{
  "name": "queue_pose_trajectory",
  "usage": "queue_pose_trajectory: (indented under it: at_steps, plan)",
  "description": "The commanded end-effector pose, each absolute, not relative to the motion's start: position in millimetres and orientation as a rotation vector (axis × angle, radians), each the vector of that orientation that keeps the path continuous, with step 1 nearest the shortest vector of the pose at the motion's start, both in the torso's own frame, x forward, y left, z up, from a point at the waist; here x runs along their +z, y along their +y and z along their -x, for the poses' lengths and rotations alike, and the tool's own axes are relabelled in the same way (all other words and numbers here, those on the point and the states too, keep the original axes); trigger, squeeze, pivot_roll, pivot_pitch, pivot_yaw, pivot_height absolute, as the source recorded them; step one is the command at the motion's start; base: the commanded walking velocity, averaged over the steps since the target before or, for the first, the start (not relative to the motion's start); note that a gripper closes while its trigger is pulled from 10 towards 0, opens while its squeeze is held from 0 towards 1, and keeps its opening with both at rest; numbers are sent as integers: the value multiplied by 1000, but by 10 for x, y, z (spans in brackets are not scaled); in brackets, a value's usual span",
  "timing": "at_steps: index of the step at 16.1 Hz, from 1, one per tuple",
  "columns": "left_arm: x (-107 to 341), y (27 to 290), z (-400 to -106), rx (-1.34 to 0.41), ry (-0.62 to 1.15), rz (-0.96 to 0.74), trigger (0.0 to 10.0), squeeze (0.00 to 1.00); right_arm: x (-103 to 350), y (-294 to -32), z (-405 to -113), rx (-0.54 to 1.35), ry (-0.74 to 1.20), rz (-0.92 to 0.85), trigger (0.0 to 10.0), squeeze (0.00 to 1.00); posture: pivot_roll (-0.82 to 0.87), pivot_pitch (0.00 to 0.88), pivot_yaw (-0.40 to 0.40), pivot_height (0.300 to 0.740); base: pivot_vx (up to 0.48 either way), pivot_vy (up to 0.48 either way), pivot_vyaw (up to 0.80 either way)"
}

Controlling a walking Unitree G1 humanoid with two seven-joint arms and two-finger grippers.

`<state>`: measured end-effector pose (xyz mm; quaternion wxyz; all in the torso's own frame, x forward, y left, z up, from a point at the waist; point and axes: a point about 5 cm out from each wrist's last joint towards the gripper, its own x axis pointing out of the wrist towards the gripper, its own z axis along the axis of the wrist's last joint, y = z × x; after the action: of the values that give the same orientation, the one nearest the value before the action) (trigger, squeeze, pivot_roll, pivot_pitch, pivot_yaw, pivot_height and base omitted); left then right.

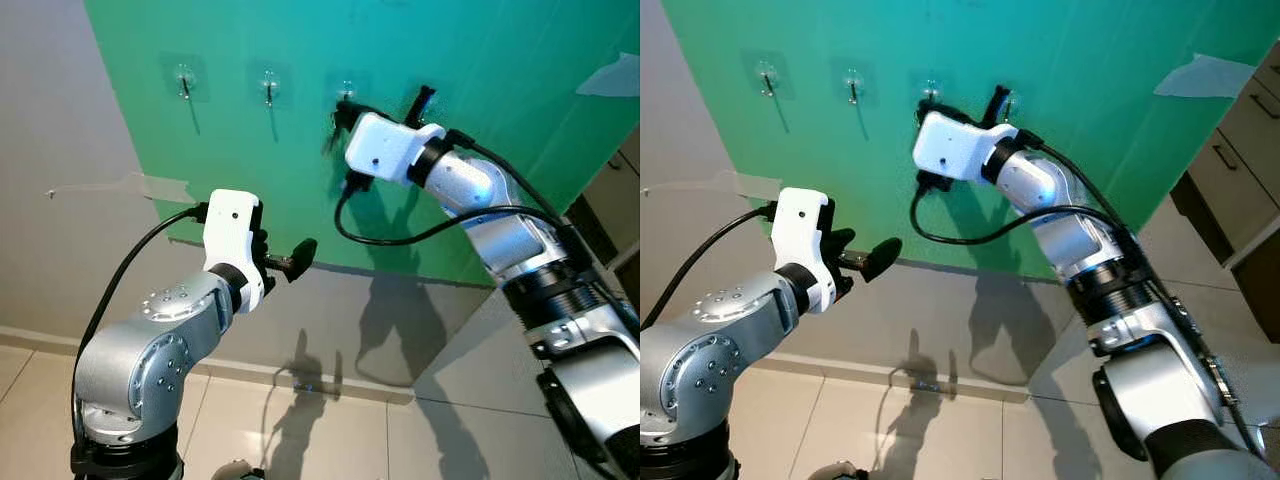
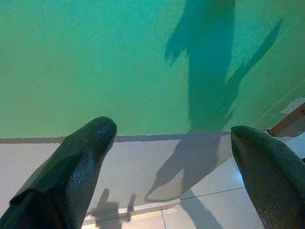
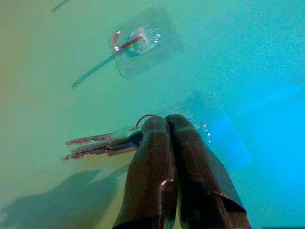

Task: Hang keys on a hook

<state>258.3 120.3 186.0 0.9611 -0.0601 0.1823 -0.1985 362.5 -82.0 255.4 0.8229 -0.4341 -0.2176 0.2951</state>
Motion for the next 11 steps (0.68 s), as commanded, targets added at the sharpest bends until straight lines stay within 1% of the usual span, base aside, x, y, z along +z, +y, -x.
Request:
queue_pose_trajectory:
  at_steps: [1,2,3,5,7,9,11]
  plan:
    - [1880,1174,-2560,-416,362,116,10000,0,2682,-906,-3666,596,-431,810,10000,0,-39,0,-65,740,0,0,0]
    - [1880,1176,-2561,-416,362,116,10000,0,2761,-920,-3701,582,-385,666,10000,0,-39,0,-64,740,0,0,0]
    - [1880,1176,-2562,-416,361,116,10000,0,2791,-935,-3726,572,-352,579,10000,0,-39,0,-64,740,0,0,0]
    - [1882,1175,-2561,-416,361,115,10000,0,2802,-955,-3752,555,-315,497,10000,0,-39,0,-64,740,0,0,0]
    - [1883,1175,-2560,-415,361,114,10000,0,2807,-963,-3759,551,-293,459,10000,0,-39,0,-64,740,0,0,0]
    - [1885,1183,-2562,-413,361,110,10000,0,2777,-971,-3772,550,-214,376,10000,0,-34,0,-60,740,0,0,0]
    - [1885,1190,-2561,-412,361,108,10000,0,2748,-957,-3764,554,-198,362,10000,0,-32,0,-60,740,0,0,0]
